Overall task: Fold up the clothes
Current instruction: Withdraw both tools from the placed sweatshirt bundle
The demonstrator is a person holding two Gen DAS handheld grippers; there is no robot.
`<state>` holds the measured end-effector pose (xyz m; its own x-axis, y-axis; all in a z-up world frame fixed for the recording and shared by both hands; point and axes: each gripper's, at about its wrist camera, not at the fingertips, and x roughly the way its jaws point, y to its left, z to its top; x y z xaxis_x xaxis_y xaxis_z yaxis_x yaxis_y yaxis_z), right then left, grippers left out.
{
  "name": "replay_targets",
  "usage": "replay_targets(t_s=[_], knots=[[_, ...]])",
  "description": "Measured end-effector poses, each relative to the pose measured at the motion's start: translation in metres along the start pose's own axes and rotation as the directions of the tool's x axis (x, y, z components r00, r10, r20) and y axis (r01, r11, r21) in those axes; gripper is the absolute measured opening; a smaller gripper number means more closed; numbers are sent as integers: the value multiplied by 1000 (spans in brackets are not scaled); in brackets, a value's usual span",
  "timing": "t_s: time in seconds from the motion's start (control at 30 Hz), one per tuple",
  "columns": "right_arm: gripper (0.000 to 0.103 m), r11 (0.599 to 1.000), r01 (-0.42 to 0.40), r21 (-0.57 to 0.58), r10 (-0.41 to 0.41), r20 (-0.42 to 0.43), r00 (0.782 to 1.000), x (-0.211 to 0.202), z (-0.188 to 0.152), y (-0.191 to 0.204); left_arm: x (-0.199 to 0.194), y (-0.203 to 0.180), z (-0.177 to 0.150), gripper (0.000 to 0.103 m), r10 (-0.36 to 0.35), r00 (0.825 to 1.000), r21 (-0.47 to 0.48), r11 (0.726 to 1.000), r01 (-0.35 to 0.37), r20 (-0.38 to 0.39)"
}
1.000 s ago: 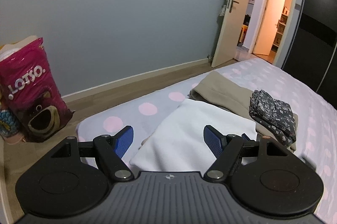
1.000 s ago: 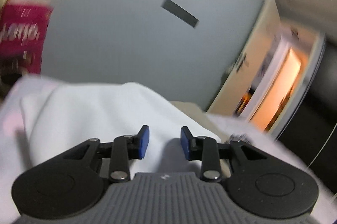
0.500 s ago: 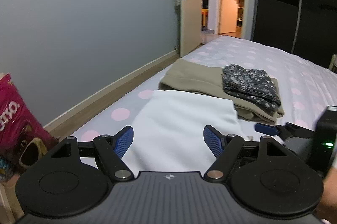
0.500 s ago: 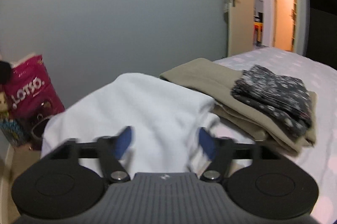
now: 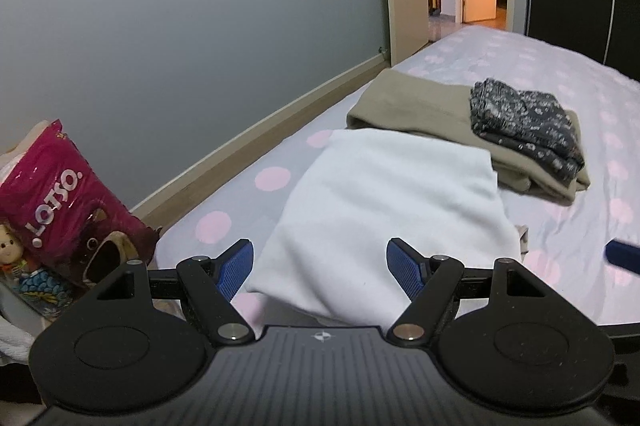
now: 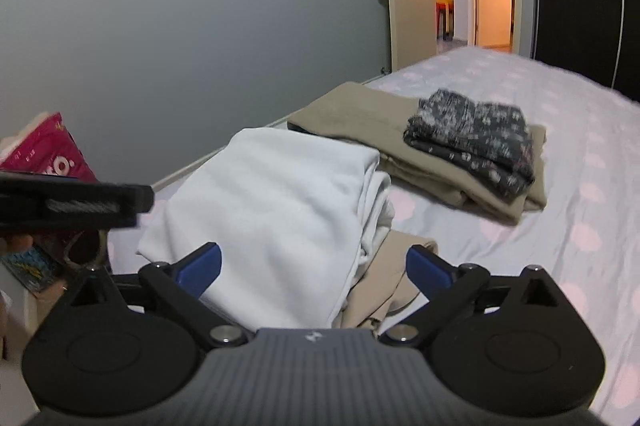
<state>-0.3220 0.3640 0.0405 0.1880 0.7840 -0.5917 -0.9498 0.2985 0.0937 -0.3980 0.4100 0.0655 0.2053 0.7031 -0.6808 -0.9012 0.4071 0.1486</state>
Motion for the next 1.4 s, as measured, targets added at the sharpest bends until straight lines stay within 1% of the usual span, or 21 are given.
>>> replay_targets(t_s=[0.07,0.17,0.3,0.37,0.43,0.57,0.63,0.77,0.87,1.07,1.27,1.4], knots=[[100,1000,21,-23,-21,4,1000,-4,3,8,2,-2,-1,73,10,1000,6,1000,-10,-18],[101,999,26,-29,-26,7,1000,-9,6,14,9,-3,-2,73,18,998,11,1000,-17,-63],[101,999,45,-28,-46,-44,998,-7,6,18,19,0,-5,73,24,990,-2,1000,-25,-142],[101,999,36,-22,-37,-63,997,-5,4,19,23,2,-8,73,35,984,0,999,-36,-172],[101,1000,28,-13,-29,-96,995,-1,2,20,26,2,-10,73,65,978,15,998,-64,-199],[101,1000,25,-9,-26,-134,991,2,-4,22,33,4,-12,73,155,956,54,988,-147,-248],[102,1000,27,-14,-29,-140,990,3,-7,23,33,6,-13,73,168,955,56,986,-159,-244],[102,999,41,-16,-43,-150,988,6,-10,23,31,12,-14,73,153,959,31,988,-150,-239],[102,997,71,-24,-73,-144,987,8,-9,24,31,13,-14,73,140,961,25,990,-138,-238],[102,989,137,-46,-142,-115,983,12,-7,25,35,5,-11,73,105,966,61,994,-93,-238],[102,989,141,-51,-147,-146,978,18,-14,21,35,3,-13,73,61,967,53,997,-49,-246],[102,989,142,-51,-149,-157,976,21,-16,21,37,0,-17,73,51,963,70,997,-33,-266]])
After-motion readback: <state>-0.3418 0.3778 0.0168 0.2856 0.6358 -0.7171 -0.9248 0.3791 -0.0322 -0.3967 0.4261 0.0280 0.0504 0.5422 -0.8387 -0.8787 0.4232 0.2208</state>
